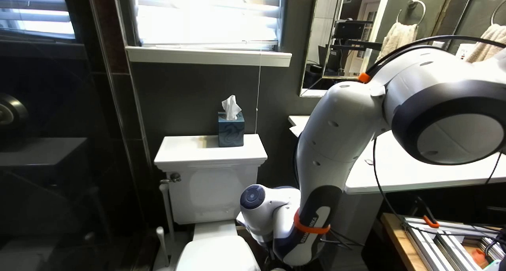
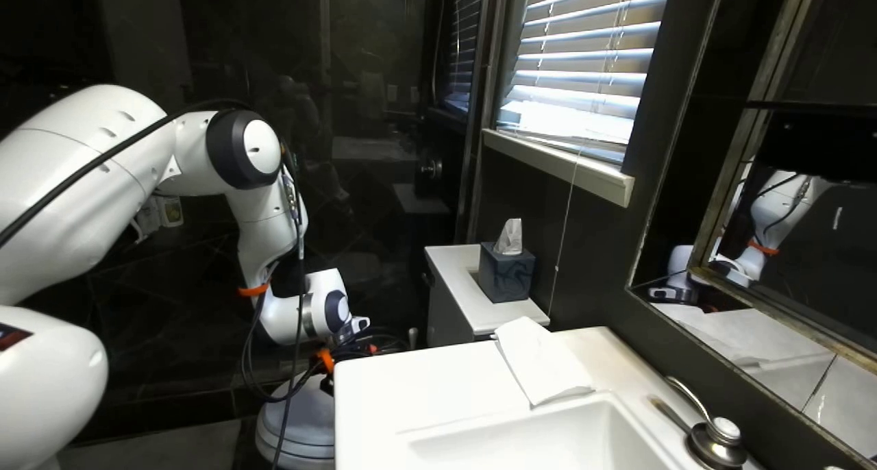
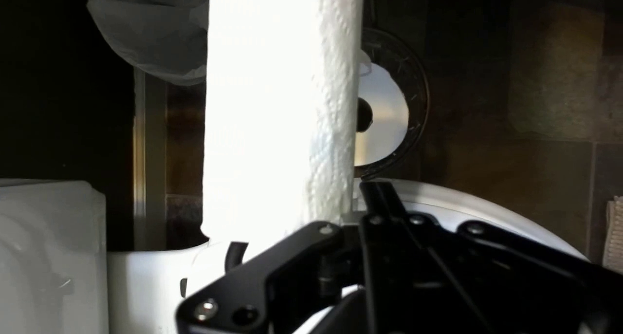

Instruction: Put the tissue roll on the tissue holder

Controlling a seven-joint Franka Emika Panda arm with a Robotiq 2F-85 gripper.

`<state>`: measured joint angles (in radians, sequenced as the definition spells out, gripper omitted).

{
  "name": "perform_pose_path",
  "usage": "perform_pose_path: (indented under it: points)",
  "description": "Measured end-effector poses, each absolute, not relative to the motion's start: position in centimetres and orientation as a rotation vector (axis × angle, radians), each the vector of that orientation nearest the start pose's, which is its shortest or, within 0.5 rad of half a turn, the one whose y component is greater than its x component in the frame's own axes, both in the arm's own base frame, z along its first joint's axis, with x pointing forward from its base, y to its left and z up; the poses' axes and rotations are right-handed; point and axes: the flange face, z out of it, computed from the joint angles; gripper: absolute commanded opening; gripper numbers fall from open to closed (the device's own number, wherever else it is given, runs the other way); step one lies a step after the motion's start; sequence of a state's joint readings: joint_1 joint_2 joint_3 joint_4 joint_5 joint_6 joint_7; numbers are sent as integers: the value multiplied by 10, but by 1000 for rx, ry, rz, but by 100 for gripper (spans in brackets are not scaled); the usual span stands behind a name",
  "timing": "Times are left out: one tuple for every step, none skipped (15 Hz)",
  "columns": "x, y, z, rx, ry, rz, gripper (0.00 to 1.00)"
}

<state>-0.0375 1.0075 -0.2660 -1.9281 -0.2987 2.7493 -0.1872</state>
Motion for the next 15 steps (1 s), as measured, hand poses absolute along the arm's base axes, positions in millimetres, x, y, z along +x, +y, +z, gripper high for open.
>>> perform_pose_path:
  points:
    - [522,-167,-35,-3347,-465,445,0]
    - [524,-166,-37,-3344,-468,458,0]
    - [526,-164,-39,-3341,-471,474,0]
    - [530,-162,-40,-3340,-476,485,0]
    - [533,-161,-41,-3339,-485,493,0]
    - [535,-158,-42,-3338,-494,501,0]
    - [538,-156,-42,-3337,-504,504,0]
    - [540,-153,-42,-3338,-518,501,0]
    - [541,-150,-41,-3340,-527,499,0]
    - [542,-148,-40,-3345,-529,495,0]
    - [544,-147,-39,-3354,-522,486,0]
    - [546,-147,-36,-3369,-506,463,0]
    - [548,-148,-31,-3385,-488,429,0]
    - [549,-150,-26,-3399,-465,381,0]
    - [550,-154,-18,-3411,-432,322,0]
